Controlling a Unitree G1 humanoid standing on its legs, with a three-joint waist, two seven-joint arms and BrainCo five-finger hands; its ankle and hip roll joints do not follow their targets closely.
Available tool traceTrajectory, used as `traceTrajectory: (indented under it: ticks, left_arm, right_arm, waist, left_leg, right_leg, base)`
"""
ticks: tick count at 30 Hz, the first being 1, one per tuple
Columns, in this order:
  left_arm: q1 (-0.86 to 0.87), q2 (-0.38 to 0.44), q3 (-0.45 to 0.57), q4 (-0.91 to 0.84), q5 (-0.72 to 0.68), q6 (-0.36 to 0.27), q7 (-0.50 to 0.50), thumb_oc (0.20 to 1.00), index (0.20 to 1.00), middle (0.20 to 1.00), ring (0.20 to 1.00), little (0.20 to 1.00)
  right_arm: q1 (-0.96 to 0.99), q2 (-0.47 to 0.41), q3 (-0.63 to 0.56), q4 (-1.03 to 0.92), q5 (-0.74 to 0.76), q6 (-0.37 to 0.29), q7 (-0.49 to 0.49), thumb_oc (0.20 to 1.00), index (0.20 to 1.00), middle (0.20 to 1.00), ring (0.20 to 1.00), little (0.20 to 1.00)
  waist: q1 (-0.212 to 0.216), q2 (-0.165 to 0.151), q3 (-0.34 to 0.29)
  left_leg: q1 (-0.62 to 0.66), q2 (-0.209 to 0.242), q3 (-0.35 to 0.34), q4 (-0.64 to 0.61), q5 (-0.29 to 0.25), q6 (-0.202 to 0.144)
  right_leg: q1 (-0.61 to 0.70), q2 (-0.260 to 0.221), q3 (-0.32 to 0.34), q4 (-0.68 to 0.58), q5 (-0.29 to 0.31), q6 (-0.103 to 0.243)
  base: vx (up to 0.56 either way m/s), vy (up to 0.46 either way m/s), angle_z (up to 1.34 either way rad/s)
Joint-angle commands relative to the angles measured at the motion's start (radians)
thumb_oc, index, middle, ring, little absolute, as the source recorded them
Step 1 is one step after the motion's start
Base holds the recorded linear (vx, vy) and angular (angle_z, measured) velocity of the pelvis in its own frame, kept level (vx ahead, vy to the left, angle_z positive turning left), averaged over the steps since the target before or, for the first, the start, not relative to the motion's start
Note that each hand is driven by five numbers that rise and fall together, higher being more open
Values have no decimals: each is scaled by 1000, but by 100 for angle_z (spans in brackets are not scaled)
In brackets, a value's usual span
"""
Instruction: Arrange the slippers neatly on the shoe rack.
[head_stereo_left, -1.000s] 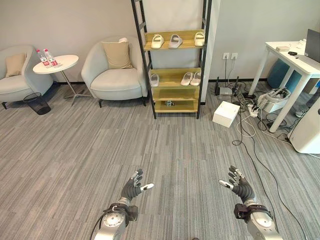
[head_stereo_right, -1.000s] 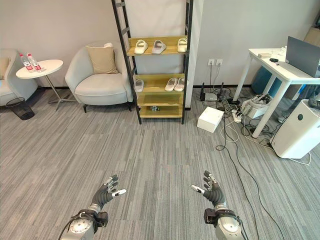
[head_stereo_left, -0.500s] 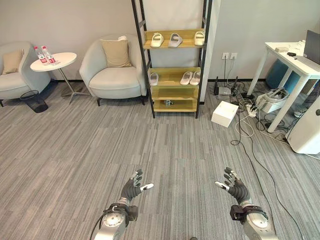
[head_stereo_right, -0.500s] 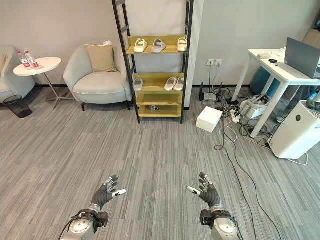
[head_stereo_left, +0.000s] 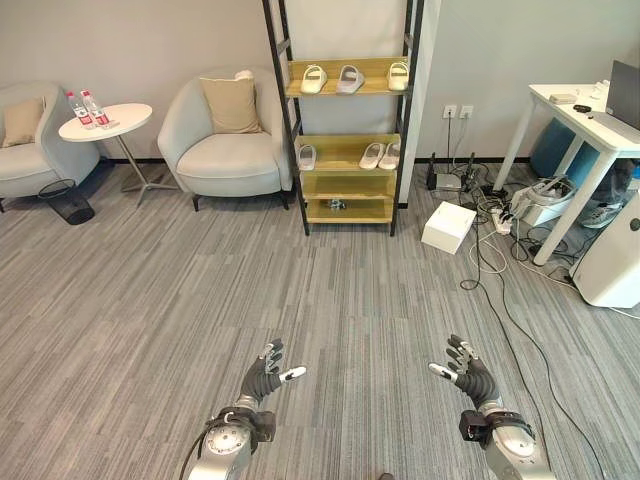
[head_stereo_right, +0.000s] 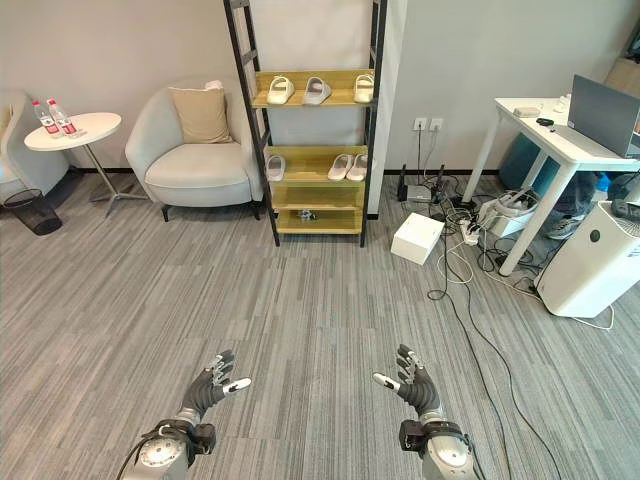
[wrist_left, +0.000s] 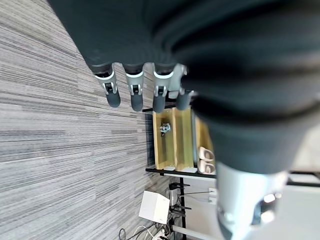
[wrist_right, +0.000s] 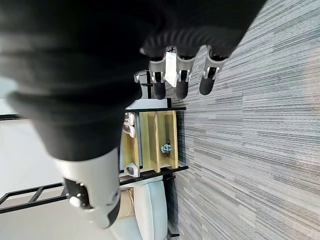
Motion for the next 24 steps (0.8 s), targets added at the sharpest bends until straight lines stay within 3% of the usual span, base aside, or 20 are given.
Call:
traceTrajectory:
  ticks: [1, 6, 10, 12, 14, 19, 21, 24]
  left_arm:
    - [-41, 29, 40, -19, -20, -30, 17, 1000, 1000, 1000, 1000, 1000]
    - [-44, 50, 53, -28, -1, -29, 23, 1000, 1000, 1000, 1000, 1000]
    - [-54, 71, 69, -28, 7, -24, 23, 1000, 1000, 1000, 1000, 1000]
    - [-57, 72, 72, -25, 9, -23, 23, 1000, 1000, 1000, 1000, 1000]
    - [-72, 76, 82, -17, 29, -18, 33, 1000, 1000, 1000, 1000, 1000]
    - [-100, 76, 72, -14, 34, -24, 44, 1000, 1000, 1000, 1000, 1000]
    - [-130, 63, 65, 0, 41, -25, 45, 1000, 1000, 1000, 1000, 1000]
    - [-136, 55, 60, -7, 48, -25, 40, 1000, 1000, 1000, 1000, 1000]
  right_arm:
    - [-77, 8, 26, -27, 31, -34, -7, 1000, 1000, 1000, 1000, 1000]
    - [-114, 0, 31, -19, 37, -33, -10, 1000, 1000, 1000, 1000, 1000]
    - [-154, -8, 27, -29, 35, -34, -11, 1000, 1000, 1000, 1000, 1000]
    - [-160, -7, 27, -32, 29, -33, -10, 1000, 1000, 1000, 1000, 1000]
    - [-172, -1, 27, -36, 22, -28, -9, 1000, 1000, 1000, 1000, 1000]
    - [-180, -15, 17, -42, 24, -30, -17, 1000, 1000, 1000, 1000, 1000]
    - [-181, -12, 13, -33, 27, -33, -24, 1000, 1000, 1000, 1000, 1000]
    - [-171, -13, 8, -44, 22, -31, -23, 1000, 1000, 1000, 1000, 1000]
  waist:
    - [6, -47, 37]
    - [15, -54, 51]
    - [31, -52, 82]
    - [31, -52, 90]
    - [18, -48, 114]
    - [-26, -42, 127]
    - [-76, -51, 127]
    - [-96, -41, 123]
  left_leg:
    - [-26, -19, -57, -8, -40, -3]
    - [-38, -30, -49, -8, -43, 14]
    - [-49, -41, -34, 3, -45, 41]
    - [-45, -45, -29, 9, -51, 50]
    - [-10, -41, -35, 12, -66, 59]
    - [67, -41, -77, -8, -114, 47]
    - [136, -38, -111, -8, -166, 32]
    - [179, -23, -122, -8, -201, 21]
  right_leg:
    - [20, -78, -4, 0, 5, 87]
    - [6, -85, -1, 21, 4, 90]
    - [-94, -100, 2, 223, -34, 111]
    - [-128, -112, -1, 302, -13, 124]
    - [-215, -130, -15, 450, 69, 135]
    - [-301, -130, -55, 302, 98, 122]
    - [-366, -123, -70, 136, 159, 143]
    - [-373, -130, -111, 99, 186, 155]
  base:
    - [0, 0, 0]
    - [-1, 59, -2]
    - [-31, 110, -19]
    - [13, 78, -17]
    - [150, 82, -15]
    - [289, -42, 13]
    - [420, -102, 44]
    - [350, -106, 13]
